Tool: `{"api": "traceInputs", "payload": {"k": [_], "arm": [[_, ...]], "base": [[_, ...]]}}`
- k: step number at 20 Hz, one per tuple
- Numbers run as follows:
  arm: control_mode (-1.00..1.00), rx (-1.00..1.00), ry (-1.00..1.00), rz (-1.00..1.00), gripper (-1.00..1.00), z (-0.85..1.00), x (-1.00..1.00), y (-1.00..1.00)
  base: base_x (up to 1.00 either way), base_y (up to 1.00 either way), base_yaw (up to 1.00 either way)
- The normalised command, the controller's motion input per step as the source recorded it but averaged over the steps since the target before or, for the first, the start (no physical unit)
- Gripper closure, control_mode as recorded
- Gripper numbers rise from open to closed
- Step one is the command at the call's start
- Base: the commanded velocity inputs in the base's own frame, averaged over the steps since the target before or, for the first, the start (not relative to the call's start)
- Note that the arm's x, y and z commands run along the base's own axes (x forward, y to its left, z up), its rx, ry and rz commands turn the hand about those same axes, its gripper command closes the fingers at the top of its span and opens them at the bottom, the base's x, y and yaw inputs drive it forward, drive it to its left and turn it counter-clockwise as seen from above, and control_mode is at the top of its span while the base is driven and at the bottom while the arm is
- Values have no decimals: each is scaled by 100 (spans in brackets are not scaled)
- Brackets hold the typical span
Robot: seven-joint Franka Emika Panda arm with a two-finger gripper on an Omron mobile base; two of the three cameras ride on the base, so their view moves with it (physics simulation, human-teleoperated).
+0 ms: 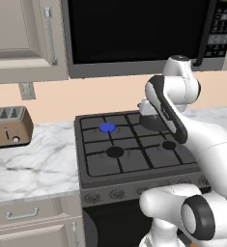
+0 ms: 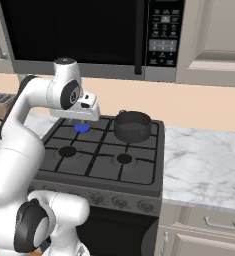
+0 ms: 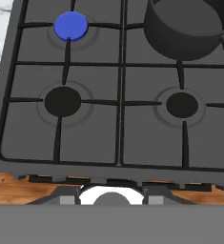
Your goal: Turn off the rear left burner of the stove.
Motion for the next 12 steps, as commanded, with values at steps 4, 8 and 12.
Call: {"api": "traceInputs", "payload": {"k": [4,8,12], "arm": [[-100,-1,0,0,-100,-6,-23,0],[-100,-1,-7,2,-100,-16,-56,4],[-100,-6,-15,5,-100,-8,-54,28]], "base": [[0,0,0],[0,0,0],[0,0,0]]}}
